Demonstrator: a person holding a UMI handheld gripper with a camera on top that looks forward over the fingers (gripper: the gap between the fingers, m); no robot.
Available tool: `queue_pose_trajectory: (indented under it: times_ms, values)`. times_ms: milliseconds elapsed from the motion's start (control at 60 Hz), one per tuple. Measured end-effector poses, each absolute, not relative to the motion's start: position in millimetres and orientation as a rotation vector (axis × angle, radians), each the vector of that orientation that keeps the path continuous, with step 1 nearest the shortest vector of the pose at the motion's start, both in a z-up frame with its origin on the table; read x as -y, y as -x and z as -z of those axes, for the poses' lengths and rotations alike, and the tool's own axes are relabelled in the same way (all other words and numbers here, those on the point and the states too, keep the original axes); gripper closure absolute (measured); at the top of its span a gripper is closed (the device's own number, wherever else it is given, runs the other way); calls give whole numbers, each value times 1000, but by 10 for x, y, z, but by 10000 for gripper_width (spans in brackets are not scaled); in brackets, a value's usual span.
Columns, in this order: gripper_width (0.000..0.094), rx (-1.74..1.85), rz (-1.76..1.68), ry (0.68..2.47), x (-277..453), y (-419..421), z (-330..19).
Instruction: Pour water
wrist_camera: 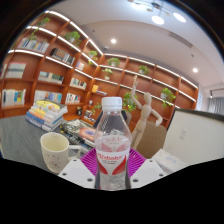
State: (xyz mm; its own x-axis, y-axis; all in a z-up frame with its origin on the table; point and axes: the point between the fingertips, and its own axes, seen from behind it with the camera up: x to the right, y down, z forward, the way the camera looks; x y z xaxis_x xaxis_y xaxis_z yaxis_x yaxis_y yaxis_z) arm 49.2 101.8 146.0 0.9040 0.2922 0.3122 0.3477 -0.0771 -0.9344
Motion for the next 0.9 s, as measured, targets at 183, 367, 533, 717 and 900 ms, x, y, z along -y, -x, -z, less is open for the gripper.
queue_pose_trajectory:
  times_ms: [183, 367, 533, 717, 900]
  values:
    - [560, 263, -223, 1696, -1032, -484, -1243]
    - [549, 235, -276, 1686, -1075, -700, -1117]
    - [550, 229, -248, 1645, -1071, -660, -1108]
    - [433, 203, -253, 1666, -1063, -713, -1105]
    - [166, 144, -255, 1716, -799, -805, -1098]
